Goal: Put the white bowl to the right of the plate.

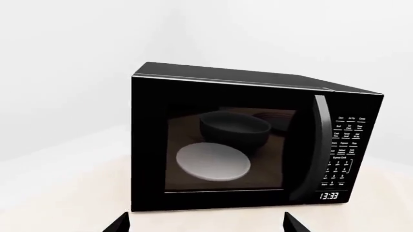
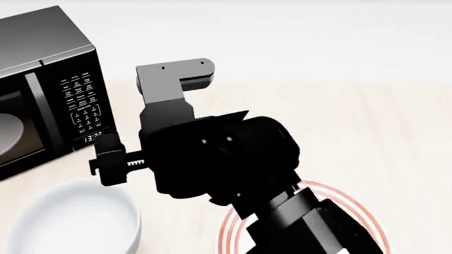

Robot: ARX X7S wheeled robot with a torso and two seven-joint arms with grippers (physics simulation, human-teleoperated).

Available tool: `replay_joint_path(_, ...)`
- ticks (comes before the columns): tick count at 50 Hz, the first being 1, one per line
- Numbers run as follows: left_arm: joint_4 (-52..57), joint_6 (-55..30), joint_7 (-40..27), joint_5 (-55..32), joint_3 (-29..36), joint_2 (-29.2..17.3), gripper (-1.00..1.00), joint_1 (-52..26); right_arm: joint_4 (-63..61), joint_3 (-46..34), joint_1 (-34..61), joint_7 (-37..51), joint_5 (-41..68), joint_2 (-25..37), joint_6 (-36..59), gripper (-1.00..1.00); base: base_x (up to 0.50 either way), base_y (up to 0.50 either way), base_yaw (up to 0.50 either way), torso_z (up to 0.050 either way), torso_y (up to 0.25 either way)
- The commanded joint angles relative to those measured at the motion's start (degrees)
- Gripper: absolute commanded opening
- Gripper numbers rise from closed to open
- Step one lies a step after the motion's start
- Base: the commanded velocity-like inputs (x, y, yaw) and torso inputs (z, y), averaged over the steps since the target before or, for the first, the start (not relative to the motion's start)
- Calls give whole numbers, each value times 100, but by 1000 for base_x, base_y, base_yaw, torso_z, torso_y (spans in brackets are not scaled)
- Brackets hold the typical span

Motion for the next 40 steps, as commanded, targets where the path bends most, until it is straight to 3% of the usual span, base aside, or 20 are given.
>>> replay_joint_path(1, 58, 1, -42, -53, -43, -26, 100, 32, 1087, -2223, 660, 117, 1711, -9, -1305, 100, 0, 0, 0, 0, 0)
replay_joint_path(7, 69, 11, -42, -72, -39, -39, 100, 48, 1206, -3843, 1003, 38, 2997, -11, -2102, 100, 0, 0, 0, 0, 0)
replay_joint_path(13, 81, 30, -52, -103, -64, -46, 100, 74, 1151, -4749, 1116, -74, 3727, -12, -2506, 100, 0, 0, 0, 0, 0)
replay_joint_path(40, 161, 66, -73, -145, 12, -80, 100, 142, 1356, -4940, 743, -575, 4258, -12, -2324, 100, 0, 0, 0, 0, 0)
